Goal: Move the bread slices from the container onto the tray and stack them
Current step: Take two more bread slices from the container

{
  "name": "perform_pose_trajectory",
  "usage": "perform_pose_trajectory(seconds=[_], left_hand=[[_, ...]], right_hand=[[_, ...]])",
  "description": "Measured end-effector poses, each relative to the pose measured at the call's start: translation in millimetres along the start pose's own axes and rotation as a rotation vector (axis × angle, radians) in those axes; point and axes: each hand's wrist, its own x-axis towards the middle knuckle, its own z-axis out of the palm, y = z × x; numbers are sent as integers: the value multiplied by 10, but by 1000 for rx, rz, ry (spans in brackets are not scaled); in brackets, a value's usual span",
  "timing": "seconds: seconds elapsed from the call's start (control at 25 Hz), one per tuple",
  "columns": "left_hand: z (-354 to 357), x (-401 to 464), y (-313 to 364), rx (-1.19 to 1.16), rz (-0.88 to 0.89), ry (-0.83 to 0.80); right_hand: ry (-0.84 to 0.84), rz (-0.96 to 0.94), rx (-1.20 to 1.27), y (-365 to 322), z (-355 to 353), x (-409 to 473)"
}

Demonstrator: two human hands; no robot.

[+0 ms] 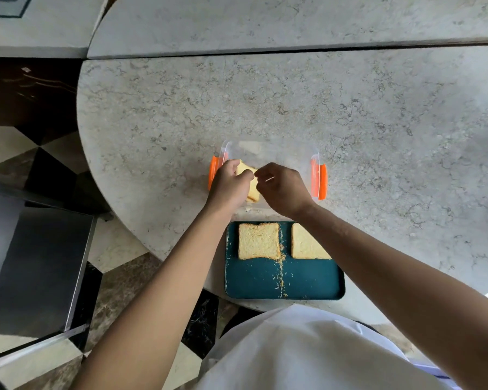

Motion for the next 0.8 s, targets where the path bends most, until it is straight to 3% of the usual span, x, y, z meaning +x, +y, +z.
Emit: perform_pose_trajectory(seconds=[0.2,0.4,0.8], left_hand=[[20,174,12,79,-72,4],[99,245,46,126,-118,7],[306,393,125,171,-250,4]], right_hand=[[-177,220,-205,95,188,393],[-248,355,-199,191,366,548],[-252,336,-201,356,374,686]])
